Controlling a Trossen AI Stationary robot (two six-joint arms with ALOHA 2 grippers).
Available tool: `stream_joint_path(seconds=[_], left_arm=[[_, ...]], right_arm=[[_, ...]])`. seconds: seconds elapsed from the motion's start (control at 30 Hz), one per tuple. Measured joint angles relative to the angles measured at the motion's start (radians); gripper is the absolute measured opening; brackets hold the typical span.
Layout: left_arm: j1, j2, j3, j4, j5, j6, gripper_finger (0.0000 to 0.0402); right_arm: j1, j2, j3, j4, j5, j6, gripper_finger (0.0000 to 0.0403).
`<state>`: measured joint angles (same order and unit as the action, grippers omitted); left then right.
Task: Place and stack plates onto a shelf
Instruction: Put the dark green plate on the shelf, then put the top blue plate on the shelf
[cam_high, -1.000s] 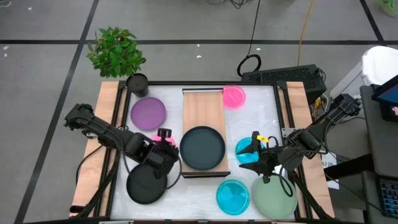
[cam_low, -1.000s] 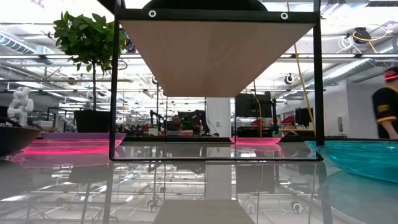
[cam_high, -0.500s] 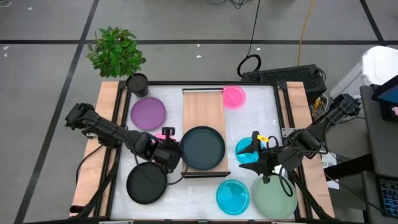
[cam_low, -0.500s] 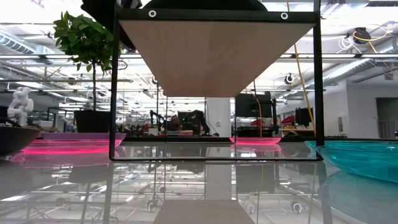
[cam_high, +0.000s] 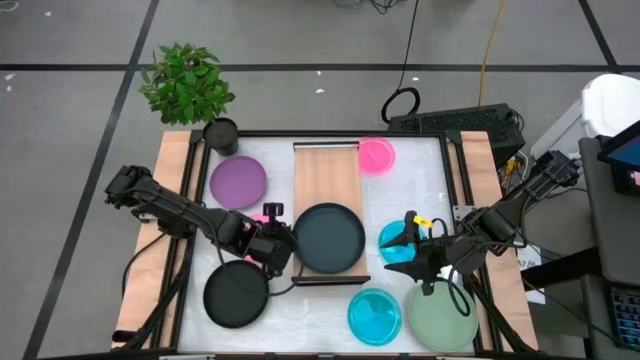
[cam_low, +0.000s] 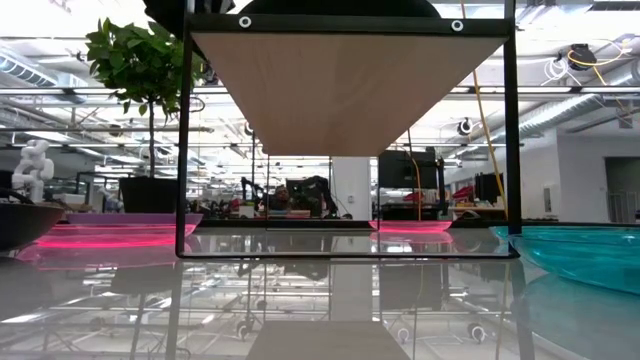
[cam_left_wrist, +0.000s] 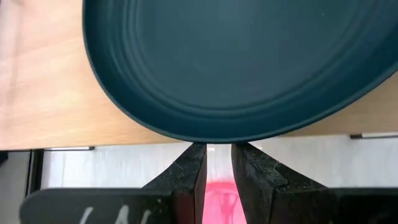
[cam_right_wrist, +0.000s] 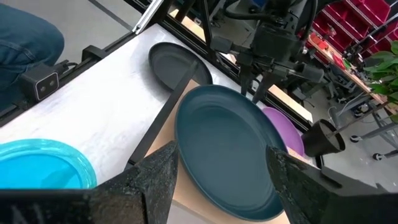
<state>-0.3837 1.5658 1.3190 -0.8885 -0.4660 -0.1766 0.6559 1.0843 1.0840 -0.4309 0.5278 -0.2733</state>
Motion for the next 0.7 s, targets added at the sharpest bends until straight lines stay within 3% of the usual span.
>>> stream_joint_path(seconds=[0.3,0.47,0.7], left_arm=[[-0.005,0.0,0.0,-0.066,-0.001,-0.046,0.0081],[-0.023,0.0,0.0,-0.184,-0.016,-0.132,0.0081],[-0.038,0.0,0.0,-0.245,-0.058,-0.185,0.0081]], right_arm=[[0.0,0.0,-0.008,-0.031,0.006,0.085,0.0223],[-0.013,0.0,-0.084,-0.036,0.072,0.073,0.0221],[-0.088,0.0,-0.186,0.043,0.074,0.044,0.0186]])
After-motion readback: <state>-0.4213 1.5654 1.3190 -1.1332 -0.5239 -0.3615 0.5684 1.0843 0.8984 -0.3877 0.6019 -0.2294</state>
